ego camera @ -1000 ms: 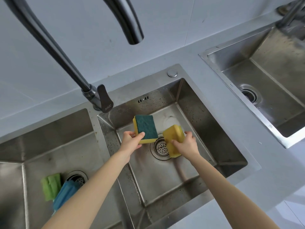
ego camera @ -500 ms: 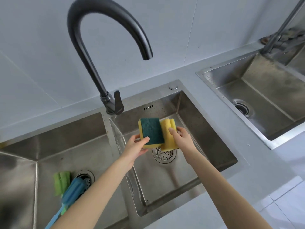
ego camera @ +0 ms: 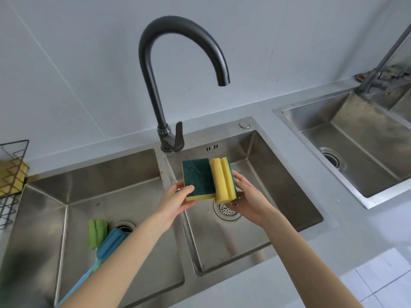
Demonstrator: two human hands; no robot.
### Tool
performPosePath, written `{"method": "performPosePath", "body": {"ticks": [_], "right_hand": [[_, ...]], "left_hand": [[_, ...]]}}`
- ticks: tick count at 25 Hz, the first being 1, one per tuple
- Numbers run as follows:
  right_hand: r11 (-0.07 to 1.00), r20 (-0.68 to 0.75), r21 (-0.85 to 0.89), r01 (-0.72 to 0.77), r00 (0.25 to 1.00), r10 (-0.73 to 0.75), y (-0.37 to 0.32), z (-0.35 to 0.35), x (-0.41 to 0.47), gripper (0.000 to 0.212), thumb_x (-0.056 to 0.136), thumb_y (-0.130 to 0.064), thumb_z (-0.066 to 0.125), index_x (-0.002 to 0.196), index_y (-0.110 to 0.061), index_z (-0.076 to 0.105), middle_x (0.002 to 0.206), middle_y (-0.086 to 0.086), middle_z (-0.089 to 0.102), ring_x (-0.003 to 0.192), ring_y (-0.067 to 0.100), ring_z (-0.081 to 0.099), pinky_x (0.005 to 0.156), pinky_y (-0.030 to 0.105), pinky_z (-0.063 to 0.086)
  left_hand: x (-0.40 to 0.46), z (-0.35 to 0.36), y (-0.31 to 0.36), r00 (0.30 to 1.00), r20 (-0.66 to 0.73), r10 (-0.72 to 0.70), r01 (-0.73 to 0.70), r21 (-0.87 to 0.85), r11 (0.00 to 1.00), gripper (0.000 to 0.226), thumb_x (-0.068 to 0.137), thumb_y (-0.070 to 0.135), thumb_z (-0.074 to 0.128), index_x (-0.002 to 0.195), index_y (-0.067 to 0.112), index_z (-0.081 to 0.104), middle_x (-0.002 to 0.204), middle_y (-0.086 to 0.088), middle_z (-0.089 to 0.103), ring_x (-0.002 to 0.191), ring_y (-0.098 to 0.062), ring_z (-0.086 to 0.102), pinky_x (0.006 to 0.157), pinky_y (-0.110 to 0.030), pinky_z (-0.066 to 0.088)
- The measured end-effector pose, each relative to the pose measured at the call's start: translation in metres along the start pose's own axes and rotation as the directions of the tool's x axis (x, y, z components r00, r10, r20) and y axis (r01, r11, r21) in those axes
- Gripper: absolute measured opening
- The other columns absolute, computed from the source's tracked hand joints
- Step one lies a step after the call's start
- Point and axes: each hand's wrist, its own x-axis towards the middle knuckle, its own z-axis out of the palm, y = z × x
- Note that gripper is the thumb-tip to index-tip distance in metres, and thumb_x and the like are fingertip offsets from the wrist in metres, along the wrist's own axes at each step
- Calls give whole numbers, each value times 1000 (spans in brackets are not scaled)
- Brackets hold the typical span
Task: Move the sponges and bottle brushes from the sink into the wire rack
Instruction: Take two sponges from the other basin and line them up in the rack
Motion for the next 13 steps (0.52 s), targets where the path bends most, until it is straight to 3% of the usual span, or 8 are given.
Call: {"method": "performPosePath", "body": {"ticks": [3, 5, 13], "right_hand": [[1000, 63, -8, -13, 998, 13, 1, 15, -2, 20, 100, -25, 35, 114, -29, 49, 112, 8, 51, 101, 21, 52, 84, 37, 47], [998, 92, -44, -48, 994, 52, 3, 27, -1, 18, 99, -30, 39, 112, -25, 51, 111, 7, 53, 97, 19, 54, 79, 33, 49], [986, 211, -86, -141, 965, 156, 28, 83, 0, 24, 95, -38, 43, 109, -21, 52, 108, 10, 51, 89, 20, 57, 87, 36, 48]], "left_hand": [[-10, -17, 1, 1000, -2, 9, -9, -6, 1000, 35, 88, 14, 54, 122, 9, 46, 128, -17, 54, 109, -27, 58, 80, -27, 51], [-16, -29, 4, 1000, -11, 25, -26, -21, 999, 40, 89, 14, 53, 127, 7, 43, 128, -17, 54, 107, -25, 58, 85, -30, 49], [-45, -89, -2, 991, -90, 99, -105, -68, 992, 40, 88, 16, 55, 126, 8, 45, 126, -13, 57, 102, -21, 60, 82, -27, 51]]}}
